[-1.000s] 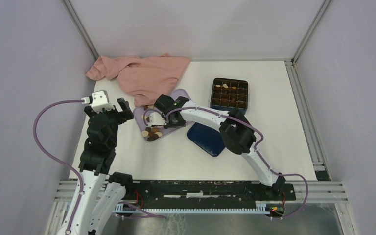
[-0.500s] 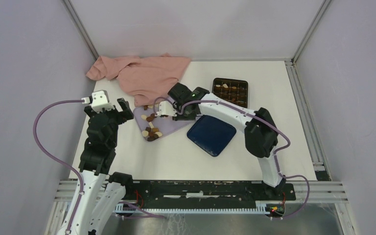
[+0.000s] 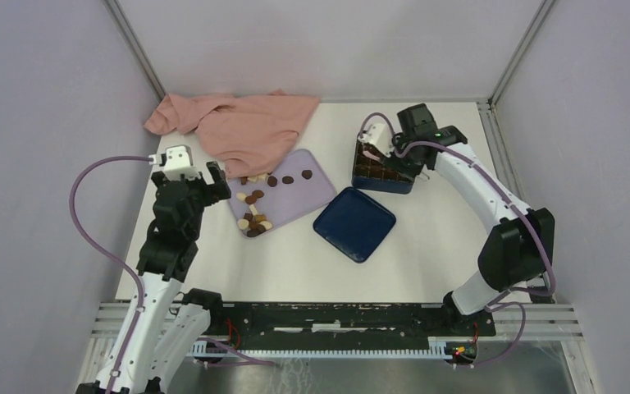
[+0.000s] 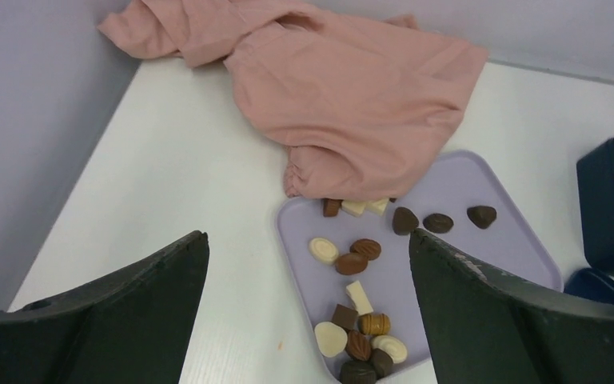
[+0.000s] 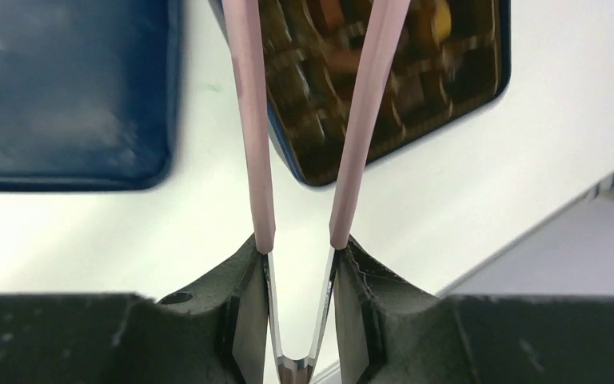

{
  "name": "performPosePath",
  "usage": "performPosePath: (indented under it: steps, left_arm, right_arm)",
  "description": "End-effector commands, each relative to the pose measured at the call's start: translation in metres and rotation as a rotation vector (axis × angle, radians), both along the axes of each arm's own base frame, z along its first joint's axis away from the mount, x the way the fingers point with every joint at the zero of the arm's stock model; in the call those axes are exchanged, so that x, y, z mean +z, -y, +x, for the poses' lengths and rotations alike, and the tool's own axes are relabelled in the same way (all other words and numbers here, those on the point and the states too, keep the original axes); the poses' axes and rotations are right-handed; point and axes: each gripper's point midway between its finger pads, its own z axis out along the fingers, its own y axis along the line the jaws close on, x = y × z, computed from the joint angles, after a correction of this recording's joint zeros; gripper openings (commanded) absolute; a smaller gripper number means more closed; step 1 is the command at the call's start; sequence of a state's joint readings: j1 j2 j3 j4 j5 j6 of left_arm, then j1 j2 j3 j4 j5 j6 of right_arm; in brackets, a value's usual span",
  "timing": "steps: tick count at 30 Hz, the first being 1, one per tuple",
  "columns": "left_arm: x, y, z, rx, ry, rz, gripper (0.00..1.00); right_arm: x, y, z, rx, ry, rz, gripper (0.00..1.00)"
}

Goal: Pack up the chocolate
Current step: Place the fake chocolate in the packing box.

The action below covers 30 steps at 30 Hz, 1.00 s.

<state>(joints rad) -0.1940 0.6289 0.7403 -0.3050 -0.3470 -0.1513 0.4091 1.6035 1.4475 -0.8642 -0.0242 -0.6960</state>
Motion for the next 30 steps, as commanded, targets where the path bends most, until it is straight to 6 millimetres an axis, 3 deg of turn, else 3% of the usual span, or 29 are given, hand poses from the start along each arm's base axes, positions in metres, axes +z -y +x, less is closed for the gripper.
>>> performPosePath:
  steps: [1, 6, 13, 20, 30]
  left_arm:
    - [0.015, 0.033, 0.014, -0.147, -0.003, -0.09, 1.0]
    - [0.014, 0.074, 0.025, -0.308, -0.039, -0.232, 1.0]
    - [0.006, 0.113, 0.04, -0.461, -0.062, -0.386, 1.0]
    - [-0.019, 0.119, 0.057, -0.472, -0.127, -0.366, 1.0]
    - [-0.04, 0.126, 0.068, -0.494, -0.169, -0.373, 1.0]
  right_arm:
    - [-0.002, 0.044, 0.006, -0.088, 0.0, 0.024, 0.28]
    - [-0.018, 0.089, 0.012, -0.186, -0.031, -0.019, 0.28]
    - [-0.042, 0.111, 0.017, -0.237, -0.083, -0.069, 0.29]
    - [-0.061, 0.134, 0.019, -0.285, -0.125, -0.128, 0.29]
    - [-0.077, 0.149, 0.013, -0.305, -0.182, -0.18, 0.3]
